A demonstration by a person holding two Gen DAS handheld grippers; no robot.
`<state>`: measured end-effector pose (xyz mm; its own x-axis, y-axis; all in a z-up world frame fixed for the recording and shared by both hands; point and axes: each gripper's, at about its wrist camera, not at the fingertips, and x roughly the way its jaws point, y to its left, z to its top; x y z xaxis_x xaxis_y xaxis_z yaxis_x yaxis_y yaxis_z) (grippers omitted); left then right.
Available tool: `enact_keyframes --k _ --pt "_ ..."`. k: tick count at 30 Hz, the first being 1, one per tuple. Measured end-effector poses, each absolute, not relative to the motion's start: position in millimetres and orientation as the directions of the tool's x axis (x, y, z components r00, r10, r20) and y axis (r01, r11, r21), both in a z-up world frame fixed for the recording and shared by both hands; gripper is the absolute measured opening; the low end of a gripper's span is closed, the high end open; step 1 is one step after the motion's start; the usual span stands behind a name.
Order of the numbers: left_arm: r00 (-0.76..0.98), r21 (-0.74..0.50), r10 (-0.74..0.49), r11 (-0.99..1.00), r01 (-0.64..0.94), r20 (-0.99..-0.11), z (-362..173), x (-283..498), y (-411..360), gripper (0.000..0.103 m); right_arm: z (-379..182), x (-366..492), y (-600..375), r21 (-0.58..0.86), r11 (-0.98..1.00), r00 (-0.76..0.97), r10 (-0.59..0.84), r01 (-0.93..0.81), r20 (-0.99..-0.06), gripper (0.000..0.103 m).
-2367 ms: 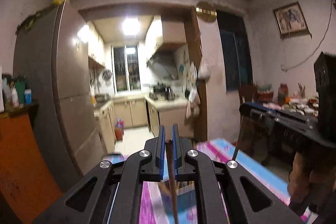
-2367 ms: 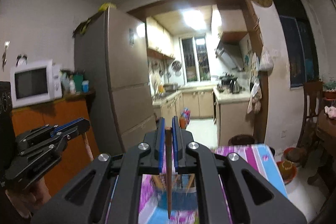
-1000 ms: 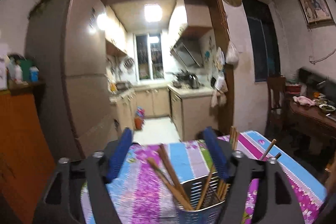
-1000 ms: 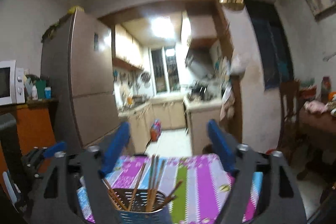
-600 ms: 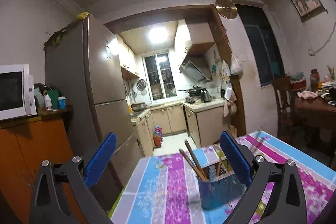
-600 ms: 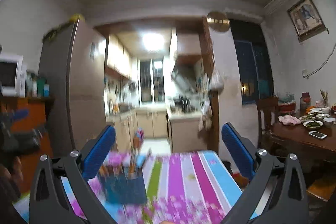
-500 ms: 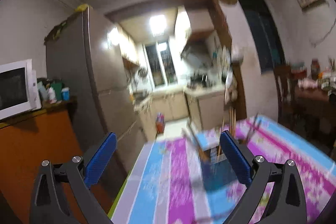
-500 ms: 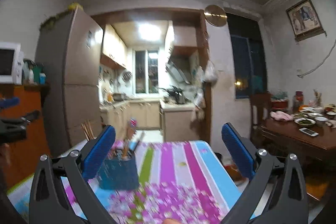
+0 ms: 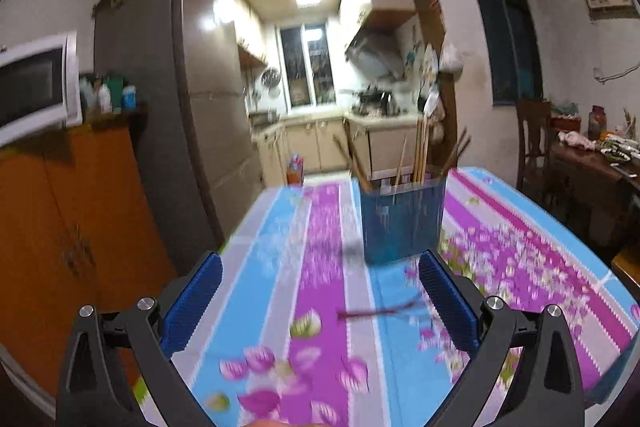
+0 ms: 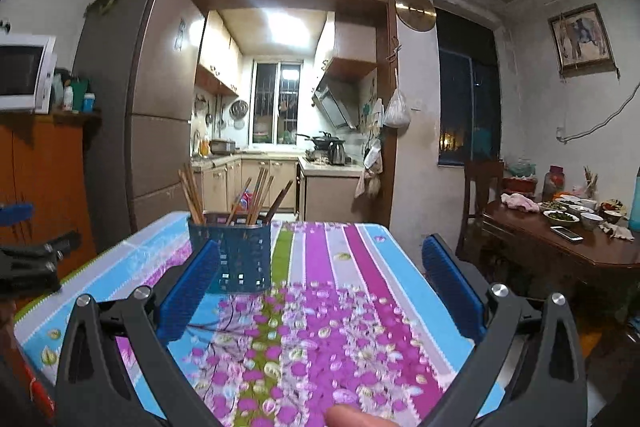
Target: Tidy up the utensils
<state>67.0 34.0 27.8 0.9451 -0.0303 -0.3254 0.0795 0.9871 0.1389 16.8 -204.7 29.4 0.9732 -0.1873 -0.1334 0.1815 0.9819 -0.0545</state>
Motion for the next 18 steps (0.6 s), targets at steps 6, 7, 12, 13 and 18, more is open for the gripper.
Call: enact_keyframes --k 6,7,12,13,18 --pt "0.928 0.155 0.008 0.986 0.054 -0.374 -1 60 29 0.098 12 11 -194 -0.048 0.980 0.962 -0.197 0.191 -0.188 0.098" --pt "0.924 0.151 0.008 0.987 0.054 -0.381 -4 59 28 0.098 9 11 -194 -0.045 0.981 0.961 -0.193 0.188 -0.197 0.098" --pt "0.916 0.160 0.006 0.985 0.063 -0.400 -15 56 23 0.098 1 14 -201 -0.031 0.979 0.950 -0.201 0.200 -0.239 0.098" --pt "0.917 0.165 0.008 0.984 0.063 -0.399 -15 56 22 0.098 0 15 -203 -0.021 0.979 0.949 -0.200 0.201 -0.245 0.098" --pt "0.917 0.174 0.001 0.982 0.075 -0.398 -16 55 17 0.098 -1 12 -206 -0.014 0.978 0.949 -0.203 0.206 -0.240 0.098"
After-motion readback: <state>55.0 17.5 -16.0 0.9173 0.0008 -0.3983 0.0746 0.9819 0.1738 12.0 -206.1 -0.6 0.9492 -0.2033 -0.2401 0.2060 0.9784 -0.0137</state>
